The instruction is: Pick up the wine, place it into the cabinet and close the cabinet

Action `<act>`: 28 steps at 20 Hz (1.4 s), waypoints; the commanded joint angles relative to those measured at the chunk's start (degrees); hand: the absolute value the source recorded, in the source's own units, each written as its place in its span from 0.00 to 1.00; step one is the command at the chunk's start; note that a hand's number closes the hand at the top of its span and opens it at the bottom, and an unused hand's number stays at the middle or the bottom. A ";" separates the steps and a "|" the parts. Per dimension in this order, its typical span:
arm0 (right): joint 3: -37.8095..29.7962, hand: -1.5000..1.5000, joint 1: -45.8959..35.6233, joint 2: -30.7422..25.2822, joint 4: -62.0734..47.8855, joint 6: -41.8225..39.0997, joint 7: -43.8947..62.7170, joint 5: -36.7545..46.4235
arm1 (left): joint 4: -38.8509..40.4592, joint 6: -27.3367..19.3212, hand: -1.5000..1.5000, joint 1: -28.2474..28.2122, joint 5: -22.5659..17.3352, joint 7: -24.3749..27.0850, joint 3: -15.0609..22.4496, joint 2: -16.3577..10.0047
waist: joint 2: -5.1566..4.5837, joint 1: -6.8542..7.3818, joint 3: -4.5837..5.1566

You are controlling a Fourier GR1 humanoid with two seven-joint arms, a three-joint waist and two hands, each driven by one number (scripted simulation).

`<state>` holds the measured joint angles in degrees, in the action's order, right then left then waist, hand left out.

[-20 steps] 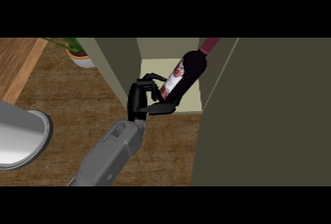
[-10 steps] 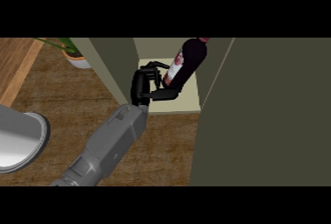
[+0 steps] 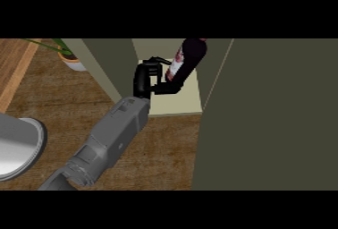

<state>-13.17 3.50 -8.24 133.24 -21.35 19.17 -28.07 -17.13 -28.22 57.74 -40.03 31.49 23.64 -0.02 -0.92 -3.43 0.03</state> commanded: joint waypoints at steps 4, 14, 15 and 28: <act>-0.66 0.00 -1.35 -1.42 0.98 -0.07 1.14 -1.96 | 4.99 0.98 1.00 1.60 -1.26 0.48 -0.26 0.02 | -0.38 -1.31 0.05; 1.35 0.00 -2.13 0.27 -0.57 -0.34 -0.26 -0.57 | 4.52 -0.90 1.00 -4.58 -2.41 5.45 2.73 0.02 | -0.85 -3.22 0.10; 1.78 0.00 -3.22 0.70 -1.25 1.10 0.17 1.49 | 5.71 1.17 1.00 -4.31 -1.99 5.89 2.72 0.02 | -0.79 -2.09 0.12; 2.92 0.00 -2.57 0.96 0.53 1.33 1.42 0.48 | 9.34 2.97 1.00 -1.03 -2.88 9.49 1.16 0.02 | -1.03 -2.38 0.14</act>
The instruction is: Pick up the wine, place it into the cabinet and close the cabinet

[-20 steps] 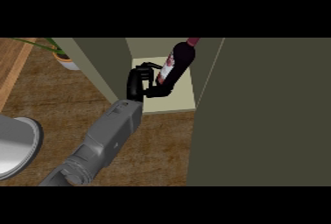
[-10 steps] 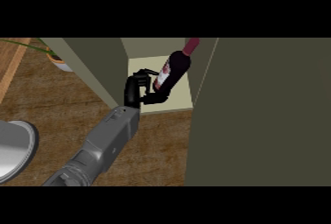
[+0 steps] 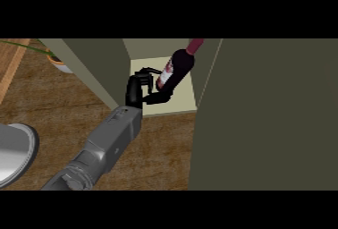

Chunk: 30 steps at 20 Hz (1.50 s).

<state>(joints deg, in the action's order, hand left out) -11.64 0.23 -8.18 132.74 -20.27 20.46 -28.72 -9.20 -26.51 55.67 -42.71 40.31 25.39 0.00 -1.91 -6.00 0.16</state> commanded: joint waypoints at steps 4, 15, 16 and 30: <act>0.14 0.00 0.35 0.27 -1.84 -1.18 -1.18 0.25 | 1.80 0.62 1.00 2.84 -1.41 1.09 -2.09 0.00 | -0.51 -0.47 -0.01; 1.33 0.00 0.65 1.36 -1.29 -1.14 -2.14 2.61 | 5.94 -1.74 1.00 11.07 -0.11 -2.41 -2.18 0.00 | -0.72 -0.52 -0.06; 0.67 0.00 3.21 1.47 -0.37 -2.28 -2.75 1.34 | 6.69 -2.06 1.00 11.33 0.29 -2.48 -2.00 -0.47 | -0.37 -0.60 -0.12; 0.59 0.00 1.66 1.42 -0.68 -2.17 -3.13 1.07 | 9.17 -7.40 0.00 12.76 1.44 -2.05 -1.98 -1.49 | -0.94 -0.81 -0.09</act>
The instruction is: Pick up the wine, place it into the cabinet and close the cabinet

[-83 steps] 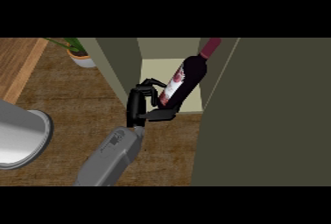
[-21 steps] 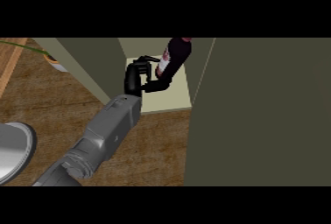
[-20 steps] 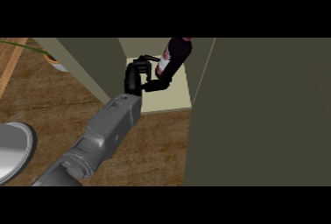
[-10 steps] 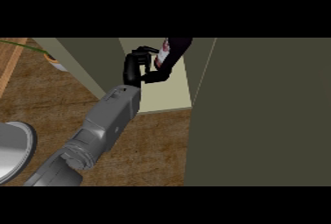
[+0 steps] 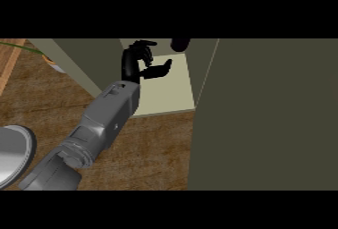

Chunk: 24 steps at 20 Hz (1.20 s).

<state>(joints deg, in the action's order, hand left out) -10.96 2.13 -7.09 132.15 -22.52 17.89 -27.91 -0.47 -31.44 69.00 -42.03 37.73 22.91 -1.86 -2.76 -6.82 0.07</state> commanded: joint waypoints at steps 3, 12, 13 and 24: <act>-0.95 0.00 0.39 -0.75 0.08 -1.10 -0.48 -1.38 | 0.45 -2.38 0.00 0.48 1.71 -2.44 1.28 -0.73 | 0.12 -0.20 -0.03; 0.65 0.00 0.67 0.43 1.54 0.09 0.19 0.26 | 0.46 -2.85 0.00 -0.57 3.32 -6.46 2.37 -2.17 | 0.00 -0.12 0.03; -0.79 0.00 -0.49 -0.31 1.20 0.99 0.64 -0.49 | 0.46 -2.78 0.00 -2.61 3.17 -3.88 2.18 -2.17 | -0.21 -0.09 0.09; 0.83 0.00 2.02 0.53 1.75 -0.85 -0.18 -0.46 | -1.01 -0.83 0.00 -2.61 2.18 1.08 0.47 -1.87 | 0.19 0.09 0.08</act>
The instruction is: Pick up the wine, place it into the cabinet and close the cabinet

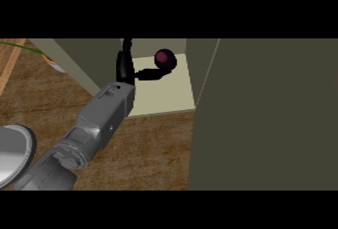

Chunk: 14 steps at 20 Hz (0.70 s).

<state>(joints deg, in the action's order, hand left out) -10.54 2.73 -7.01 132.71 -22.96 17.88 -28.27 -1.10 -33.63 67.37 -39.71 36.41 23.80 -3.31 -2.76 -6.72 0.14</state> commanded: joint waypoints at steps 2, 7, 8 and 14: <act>-0.27 0.00 0.34 -0.05 -0.09 -0.43 -0.39 -0.03 | 0.00 1.61 0.00 0.98 0.01 0.24 -0.45 0.24 | 0.22 0.23 -0.03; 2.12 0.00 0.32 0.97 1.56 0.81 1.00 1.69 | -0.83 3.16 0.00 0.81 -0.76 2.26 -1.72 1.03 | 0.43 0.83 0.02; 0.84 0.00 -1.28 -0.33 -1.24 0.29 0.80 1.72 | -1.40 3.88 0.00 0.18 -0.46 3.48 -1.62 1.95 | 0.71 2.04 -0.02; -1.25 0.00 -0.17 -0.76 1.94 1.70 2.12 -1.58 | -3.94 3.78 0.00 -2.01 -1.58 8.09 -3.48 3.27 | 1.14 1.63 -0.05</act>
<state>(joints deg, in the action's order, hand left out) -10.02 2.12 -6.83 133.22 -21.79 18.99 -27.75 -3.92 -30.62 66.21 -40.72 41.92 21.39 -0.51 -1.95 -5.38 0.12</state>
